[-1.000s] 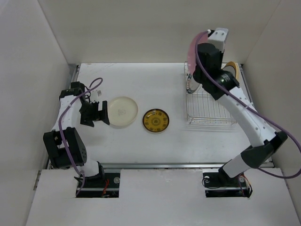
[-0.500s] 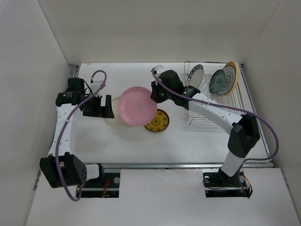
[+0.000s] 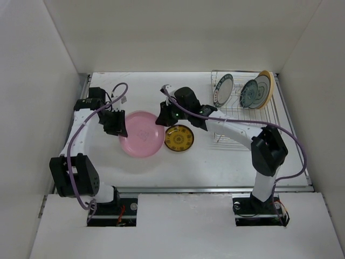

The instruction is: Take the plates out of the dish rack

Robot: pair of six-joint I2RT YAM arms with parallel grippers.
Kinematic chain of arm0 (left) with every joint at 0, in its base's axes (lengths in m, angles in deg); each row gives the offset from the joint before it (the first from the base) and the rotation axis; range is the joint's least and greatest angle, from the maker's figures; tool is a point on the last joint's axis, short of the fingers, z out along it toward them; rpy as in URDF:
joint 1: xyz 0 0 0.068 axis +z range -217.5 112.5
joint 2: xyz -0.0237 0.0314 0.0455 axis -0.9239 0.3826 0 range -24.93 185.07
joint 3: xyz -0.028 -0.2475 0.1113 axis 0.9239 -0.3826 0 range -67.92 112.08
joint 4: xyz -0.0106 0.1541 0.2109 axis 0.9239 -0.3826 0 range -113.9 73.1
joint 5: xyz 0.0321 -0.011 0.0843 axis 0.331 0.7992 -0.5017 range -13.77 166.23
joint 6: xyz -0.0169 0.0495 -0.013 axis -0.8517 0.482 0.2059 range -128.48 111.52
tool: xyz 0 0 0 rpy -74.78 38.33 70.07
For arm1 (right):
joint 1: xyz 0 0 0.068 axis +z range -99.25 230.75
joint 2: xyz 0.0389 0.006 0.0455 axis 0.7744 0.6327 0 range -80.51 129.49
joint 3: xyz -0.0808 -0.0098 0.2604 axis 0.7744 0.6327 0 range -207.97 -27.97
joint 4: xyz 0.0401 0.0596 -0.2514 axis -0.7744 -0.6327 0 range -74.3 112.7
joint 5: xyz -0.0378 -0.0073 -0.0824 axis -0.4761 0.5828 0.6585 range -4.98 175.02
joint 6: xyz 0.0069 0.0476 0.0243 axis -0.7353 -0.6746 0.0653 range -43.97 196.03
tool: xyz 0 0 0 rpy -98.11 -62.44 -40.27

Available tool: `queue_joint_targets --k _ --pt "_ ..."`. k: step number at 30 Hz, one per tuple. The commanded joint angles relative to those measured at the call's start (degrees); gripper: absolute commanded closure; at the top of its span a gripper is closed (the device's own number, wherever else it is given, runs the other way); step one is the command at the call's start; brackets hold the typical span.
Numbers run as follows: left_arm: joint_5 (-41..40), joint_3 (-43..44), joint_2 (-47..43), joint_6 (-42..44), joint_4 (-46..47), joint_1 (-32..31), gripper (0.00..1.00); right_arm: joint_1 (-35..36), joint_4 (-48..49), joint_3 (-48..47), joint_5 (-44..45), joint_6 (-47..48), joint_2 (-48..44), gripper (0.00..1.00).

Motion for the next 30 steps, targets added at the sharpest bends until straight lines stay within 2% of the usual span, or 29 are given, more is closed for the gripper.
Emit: queue_joint_targets --k 1,2,7,8,10,11,18,25,30 --pt "-1.13 1.21 0.24 0.95 -0.13 -0.15 0.92 0.99 7.44 -0.37 -7.06 -2.78 -0.27 1.00" --pt "-1.82 1.21 0.25 0.96 -0.13 -0.15 0.99 0.99 7.44 -0.37 -6.54 -2.78 -0.27 1.00" --pt "-3.31 2.87 3.15 0.35 -1.18 -0.15 1.00 0.99 4.54 -3.88 -5.74 -2.78 2.18 0.97" --pt "-4.80 2.88 3.67 -0.18 -1.18 -0.15 1.00 0.99 2.97 -4.49 -4.87 -2.78 2.19 0.86" --pt "-6.57 4.98 5.78 -0.80 -1.18 -0.15 1.00 0.99 1.04 -6.25 -1.71 -2.78 2.19 0.72" --pt "-7.53 5.68 6.48 -1.67 -1.18 0.64 1.00 0.99 -0.98 -6.26 -0.39 -2.78 2.19 0.60" --pt "-9.65 14.47 16.15 -2.91 -1.97 2.75 1.00 -2.60 -3.90 -2.93 12.79 -4.72 -8.77 0.53" --pt "-3.33 18.95 25.47 -2.91 -4.16 2.75 1.00 -4.72 -4.42 2.87 14.56 -4.72 -14.94 0.53" --pt "-1.39 20.37 30.48 -1.07 -6.98 2.75 1.00 -4.72 -4.95 3.41 13.86 -4.72 -14.95 0.53"
